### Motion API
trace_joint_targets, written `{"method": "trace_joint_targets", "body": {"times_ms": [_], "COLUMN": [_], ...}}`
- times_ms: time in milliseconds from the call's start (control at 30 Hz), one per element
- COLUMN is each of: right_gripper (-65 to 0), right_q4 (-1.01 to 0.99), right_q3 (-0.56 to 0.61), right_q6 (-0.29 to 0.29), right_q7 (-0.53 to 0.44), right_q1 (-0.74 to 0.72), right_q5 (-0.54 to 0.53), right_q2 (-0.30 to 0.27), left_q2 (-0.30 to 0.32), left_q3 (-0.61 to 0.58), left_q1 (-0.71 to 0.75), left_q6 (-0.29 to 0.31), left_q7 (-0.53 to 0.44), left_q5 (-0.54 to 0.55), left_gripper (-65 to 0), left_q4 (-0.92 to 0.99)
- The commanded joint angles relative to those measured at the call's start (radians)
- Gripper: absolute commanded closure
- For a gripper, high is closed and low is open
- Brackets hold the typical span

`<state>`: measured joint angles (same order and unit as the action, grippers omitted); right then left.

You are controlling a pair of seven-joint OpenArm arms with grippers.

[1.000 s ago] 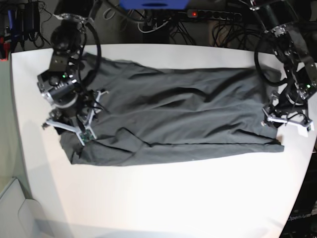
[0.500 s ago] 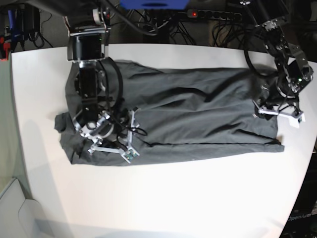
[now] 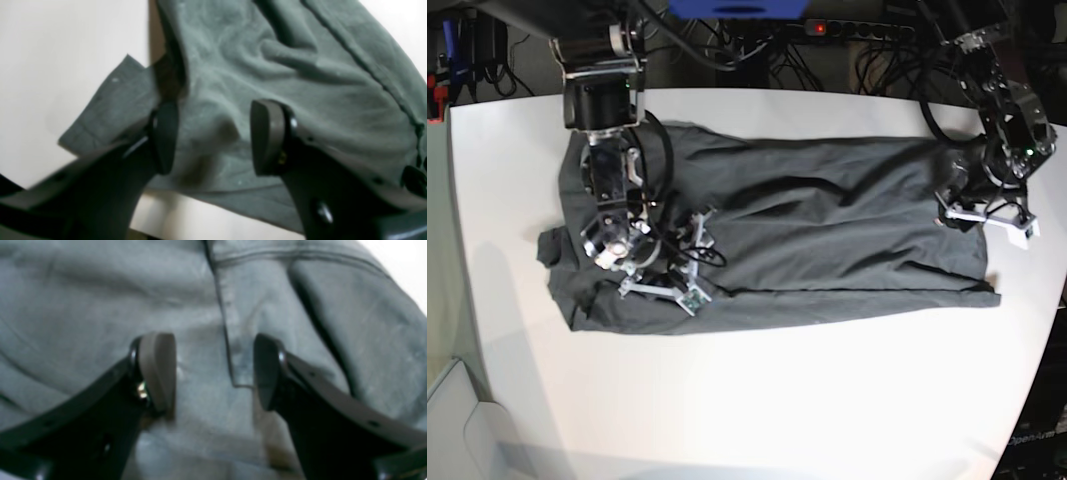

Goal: Layout the t-shirt on the table in an organized manner, then fold the t-shirt properly
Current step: 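Move the right gripper onto the shirt body and pinch fabric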

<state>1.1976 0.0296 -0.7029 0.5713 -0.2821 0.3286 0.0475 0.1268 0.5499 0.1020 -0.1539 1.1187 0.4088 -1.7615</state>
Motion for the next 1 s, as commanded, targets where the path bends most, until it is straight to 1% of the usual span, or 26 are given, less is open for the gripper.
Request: {"method": "trace_joint_targets", "body": {"times_ms": [0, 67, 267, 433, 467, 567, 667, 767, 967], "right_gripper": [-38.1, -38.1, -38.1, -38.1, -38.1, -38.1, -38.1, -38.1, -38.1], "right_q4": [0.008, 0.008, 0.009, 0.009, 0.009, 0.008, 0.008, 0.008, 0.008], "right_q3": [0.000, 0.000, 0.000, -0.001, -0.001, 0.000, 0.000, 0.000, -0.001], "right_q6": [0.005, 0.005, 0.005, 0.005, 0.005, 0.005, 0.005, 0.005, 0.005], "right_q7": [-0.021, -0.038, -0.040, -0.040, -0.040, -0.040, -0.040, -0.041, -0.115], "right_q1": [-0.022, -0.022, -0.033, -0.038, -0.038, -0.045, -0.050, -0.050, -0.042], "right_q5": [-0.004, -0.004, -0.004, -0.004, -0.004, -0.004, -0.004, -0.004, -0.004], "right_q2": [-0.010, -0.011, -0.025, -0.025, -0.025, -0.025, -0.025, -0.025, -0.025], "left_q2": [0.007, -0.002, -0.002, 0.006, 0.006, 0.006, 0.007, 0.027, 0.043], "left_q3": [0.003, 0.003, 0.003, 0.003, 0.003, 0.002, -0.001, -0.004, 0.002], "left_q1": [-0.012, -0.012, -0.012, -0.021, -0.023, -0.012, -0.005, -0.005, 0.005], "left_q6": [0.000, 0.000, 0.000, 0.000, 0.000, 0.000, 0.000, 0.000, 0.000], "left_q7": [-0.009, -0.012, -0.013, -0.015, -0.024, -0.104, -0.141, -0.145, -0.145], "left_q5": [0.005, 0.002, -0.004, -0.004, -0.004, -0.006, -0.006, -0.006, -0.006], "left_gripper": [-34.3, -34.3, -34.3, -34.3, -34.3, -34.3, -34.3, -34.3, -34.3], "left_q4": [-0.019, -0.018, -0.002, 0.097, 0.114, 0.159, 0.216, 0.252, 0.268]}}
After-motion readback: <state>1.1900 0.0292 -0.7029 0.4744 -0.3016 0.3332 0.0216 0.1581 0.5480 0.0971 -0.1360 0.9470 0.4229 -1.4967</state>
